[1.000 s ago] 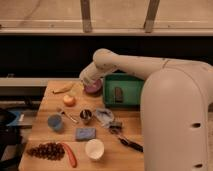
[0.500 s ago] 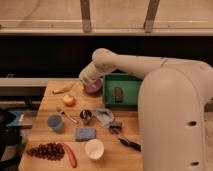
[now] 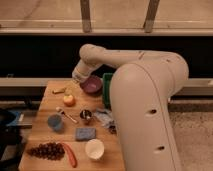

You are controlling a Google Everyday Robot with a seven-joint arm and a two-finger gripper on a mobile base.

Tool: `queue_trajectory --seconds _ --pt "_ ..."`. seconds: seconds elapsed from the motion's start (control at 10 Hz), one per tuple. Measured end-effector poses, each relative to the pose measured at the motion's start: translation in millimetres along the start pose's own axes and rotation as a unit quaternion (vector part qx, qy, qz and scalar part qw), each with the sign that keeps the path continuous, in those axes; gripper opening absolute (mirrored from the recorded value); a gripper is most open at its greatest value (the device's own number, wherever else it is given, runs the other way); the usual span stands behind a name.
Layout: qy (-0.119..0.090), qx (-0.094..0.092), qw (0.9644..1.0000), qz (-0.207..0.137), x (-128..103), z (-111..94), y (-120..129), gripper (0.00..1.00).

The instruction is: Place banana in paper cup

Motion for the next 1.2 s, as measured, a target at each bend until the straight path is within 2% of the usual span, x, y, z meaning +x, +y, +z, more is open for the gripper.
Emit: queue_trajectory --seconds 0.2,0.3,0.4,0.6,0.9,1.2 --pt "0.024 0.035 0.9991 0.002 -2 5 -4 0.80" --pt "0.028 0.046 0.9986 0.003 -3 10 -5 0.80" --pt "0.022 0.048 0.9986 0.007 -2 11 -7 0.80" --pt "-0.013 0.043 0.9986 0.027 2 20 -10 0.80" --pt "-0.058 0.036 0.9964 0.051 4 34 -18 0.80" --pt "-0.080 0.033 0.9948 0.054 -4 44 -28 0.80"
